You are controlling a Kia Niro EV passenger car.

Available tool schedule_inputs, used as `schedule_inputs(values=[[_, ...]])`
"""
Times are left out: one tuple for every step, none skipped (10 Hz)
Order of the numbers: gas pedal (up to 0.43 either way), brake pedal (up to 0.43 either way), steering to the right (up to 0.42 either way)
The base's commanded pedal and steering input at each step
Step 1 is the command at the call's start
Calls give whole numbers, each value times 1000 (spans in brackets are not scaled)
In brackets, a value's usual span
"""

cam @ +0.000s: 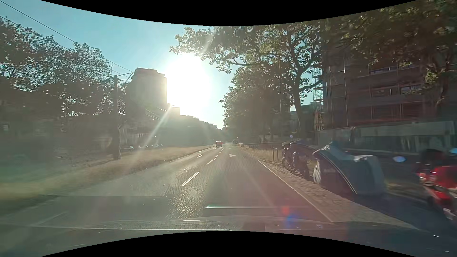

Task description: Follow the waypoints while adhering to traffic rules and regulations

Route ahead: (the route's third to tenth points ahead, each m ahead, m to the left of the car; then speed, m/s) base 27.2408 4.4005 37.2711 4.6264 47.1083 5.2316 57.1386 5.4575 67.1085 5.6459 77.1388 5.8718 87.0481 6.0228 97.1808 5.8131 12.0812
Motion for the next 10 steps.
schedule_inputs(values=[[0,0,-7],[0,0,-6],[0,6,-5],[0,30,-5],[0,61,-5],[0,98,-5],[0,116,-5],[0,122,-5],[0,128,-5],[0,128,-5]])
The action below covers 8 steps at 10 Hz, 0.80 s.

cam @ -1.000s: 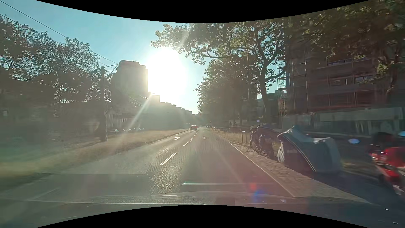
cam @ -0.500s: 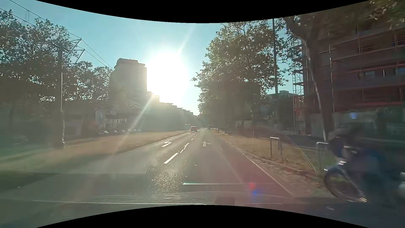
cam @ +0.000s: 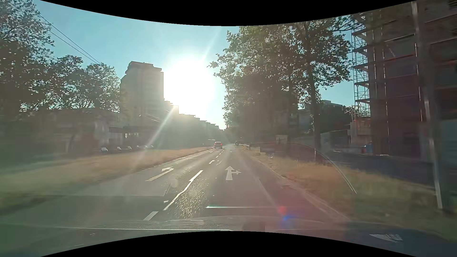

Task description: Follow the waypoints while adhering to traffic rules and regulations

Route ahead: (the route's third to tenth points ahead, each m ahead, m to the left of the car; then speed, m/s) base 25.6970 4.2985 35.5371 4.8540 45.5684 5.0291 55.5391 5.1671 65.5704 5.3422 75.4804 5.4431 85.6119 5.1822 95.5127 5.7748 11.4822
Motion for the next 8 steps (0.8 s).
schedule_inputs(values=[[0,134,-5],[0,146,-5],[0,165,-5],[0,171,-5],[0,183,-5],[0,183,-6],[0,189,-6],[0,189,-6]])
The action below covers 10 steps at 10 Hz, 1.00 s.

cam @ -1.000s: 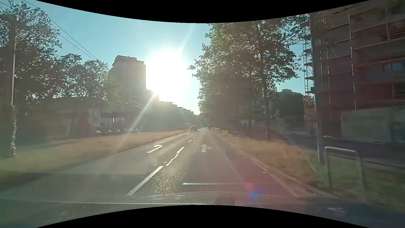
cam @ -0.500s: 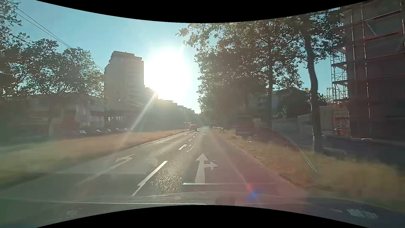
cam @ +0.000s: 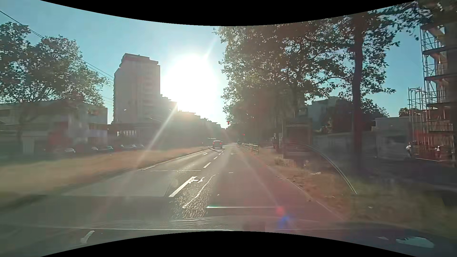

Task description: Follow the waypoints while adhering to traffic rules and regulations

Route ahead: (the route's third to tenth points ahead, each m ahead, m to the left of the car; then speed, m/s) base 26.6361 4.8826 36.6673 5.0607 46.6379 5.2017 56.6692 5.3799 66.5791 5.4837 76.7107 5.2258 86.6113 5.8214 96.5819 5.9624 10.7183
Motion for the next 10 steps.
schedule_inputs(values=[[0,189,-6],[0,189,-6],[0,189,-5],[0,189,-5],[0,195,-5],[0,195,-5],[0,201,-5],[0,201,-4],[0,201,-4],[0,207,-4]])
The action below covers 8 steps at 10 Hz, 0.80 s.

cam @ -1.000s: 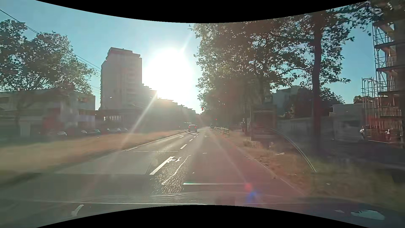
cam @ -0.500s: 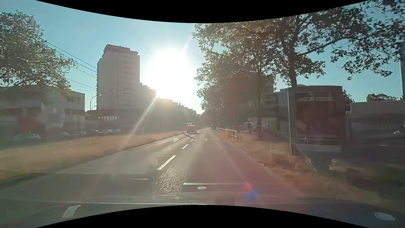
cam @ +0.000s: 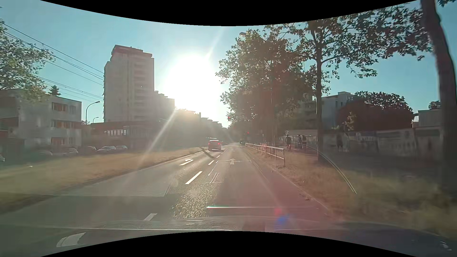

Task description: Follow the waypoints while adhering to traffic rules and regulations

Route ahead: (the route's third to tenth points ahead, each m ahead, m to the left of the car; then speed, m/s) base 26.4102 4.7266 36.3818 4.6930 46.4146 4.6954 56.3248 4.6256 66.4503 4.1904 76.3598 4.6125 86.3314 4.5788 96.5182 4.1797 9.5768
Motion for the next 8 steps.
schedule_inputs(values=[[0,207,-4],[0,207,-4],[0,207,-2],[0,207,3],[0,207,7],[0,207,9],[0,207,3],[0,207,-6]])
